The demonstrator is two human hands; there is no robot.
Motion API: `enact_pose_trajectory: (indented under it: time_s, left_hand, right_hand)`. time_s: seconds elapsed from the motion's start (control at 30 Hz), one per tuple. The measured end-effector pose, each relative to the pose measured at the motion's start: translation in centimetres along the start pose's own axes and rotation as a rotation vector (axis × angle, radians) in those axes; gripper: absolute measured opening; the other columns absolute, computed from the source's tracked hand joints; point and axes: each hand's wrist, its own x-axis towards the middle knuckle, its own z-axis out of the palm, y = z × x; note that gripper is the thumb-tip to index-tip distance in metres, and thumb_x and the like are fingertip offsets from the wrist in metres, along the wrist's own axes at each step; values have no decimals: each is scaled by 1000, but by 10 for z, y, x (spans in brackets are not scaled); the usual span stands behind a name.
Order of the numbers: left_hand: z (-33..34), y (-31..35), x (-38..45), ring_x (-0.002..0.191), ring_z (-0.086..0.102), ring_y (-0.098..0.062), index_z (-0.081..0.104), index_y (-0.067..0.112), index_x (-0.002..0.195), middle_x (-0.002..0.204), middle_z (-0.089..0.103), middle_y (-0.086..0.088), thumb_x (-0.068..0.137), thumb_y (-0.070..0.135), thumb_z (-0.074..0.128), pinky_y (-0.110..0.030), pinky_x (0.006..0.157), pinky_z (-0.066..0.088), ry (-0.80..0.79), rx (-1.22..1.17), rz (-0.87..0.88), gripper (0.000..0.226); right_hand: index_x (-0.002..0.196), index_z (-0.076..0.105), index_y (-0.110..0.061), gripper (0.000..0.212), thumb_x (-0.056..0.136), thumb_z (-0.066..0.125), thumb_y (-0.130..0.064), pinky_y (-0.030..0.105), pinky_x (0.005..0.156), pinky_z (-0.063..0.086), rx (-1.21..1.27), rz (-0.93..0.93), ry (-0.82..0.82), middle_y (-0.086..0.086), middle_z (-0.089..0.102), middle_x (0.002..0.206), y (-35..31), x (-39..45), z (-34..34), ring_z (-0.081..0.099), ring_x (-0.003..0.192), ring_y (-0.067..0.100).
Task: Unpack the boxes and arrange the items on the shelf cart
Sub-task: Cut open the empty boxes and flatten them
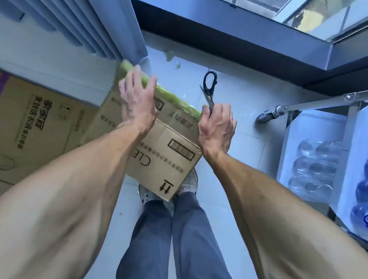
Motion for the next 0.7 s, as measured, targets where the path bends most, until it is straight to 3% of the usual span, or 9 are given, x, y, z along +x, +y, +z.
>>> enact_pose_trajectory:
  time_s: [0.07, 0.13, 0.3, 0.37, 0.43, 0.57, 0.63, 0.7]
  left_hand:
    - [11, 5, -7, 138, 32, -35, 42, 19, 134, 152, 30, -20, 77, -1, 58, -47, 113, 25, 51, -105, -187, 63]
    - [29, 4, -26, 133, 38, -36, 42, 17, 133, 147, 34, -19, 81, 5, 53, -47, 110, 29, -10, -171, -375, 55]
    - [84, -11, -107, 122, 48, -39, 34, 7, 139, 136, 45, -24, 91, 15, 50, -46, 98, 41, -371, -391, -967, 51]
    - [108, -19, -137, 123, 49, -43, 31, 2, 141, 139, 43, -25, 92, 16, 49, -47, 101, 42, -478, -454, -1149, 53]
    - [133, -25, -157, 124, 49, -44, 37, 0, 137, 140, 45, -25, 92, 18, 50, -46, 101, 41, -534, -557, -1299, 51]
    - [172, -31, -168, 112, 56, -39, 51, 3, 127, 130, 57, -19, 89, 35, 54, -42, 93, 46, -574, -805, -1415, 50]
    - [185, -33, -162, 96, 56, -34, 56, 7, 108, 121, 60, -16, 86, 40, 55, -38, 83, 44, -495, -901, -1421, 40]
    - [192, -34, -152, 91, 56, -33, 53, 11, 96, 117, 62, -14, 84, 43, 54, -37, 81, 44, -402, -933, -1388, 34]
  right_hand:
    - [91, 52, -15, 25, 101, 41, -35, 37, 79, 39, -13, 14, -43, 5, 53, 97, 11, -2, 11, 51, 87, 25]
    - [96, 55, -13, 28, 101, 39, -36, 37, 77, 41, -7, 80, -142, 6, 55, 99, 24, -14, 25, 54, 87, 26]
    - [123, 50, -10, 36, 101, 39, -35, 29, 68, 46, -31, 141, -413, 6, 55, 97, 52, -61, 65, 58, 87, 25]
    - [109, 58, -8, 34, 101, 39, -36, 38, 80, 51, -90, 110, -527, 10, 56, 104, 53, -76, 82, 59, 97, 29]
    - [107, 62, -8, 36, 100, 40, -35, 43, 96, 46, -154, 57, -542, 12, 51, 118, 53, -84, 101, 51, 112, 29]
    - [104, 60, -7, 35, 100, 39, -35, 44, 111, 32, -213, -76, -472, 15, 40, 138, 48, -72, 142, 37, 131, 29]
    - [102, 60, -6, 37, 100, 39, -36, 45, 116, 26, -205, -51, -495, 17, 30, 152, 44, -63, 162, 26, 142, 31]
    - [95, 61, -4, 39, 99, 40, -37, 45, 112, 30, -187, 8, -472, 18, 25, 155, 40, -59, 176, 20, 146, 31]
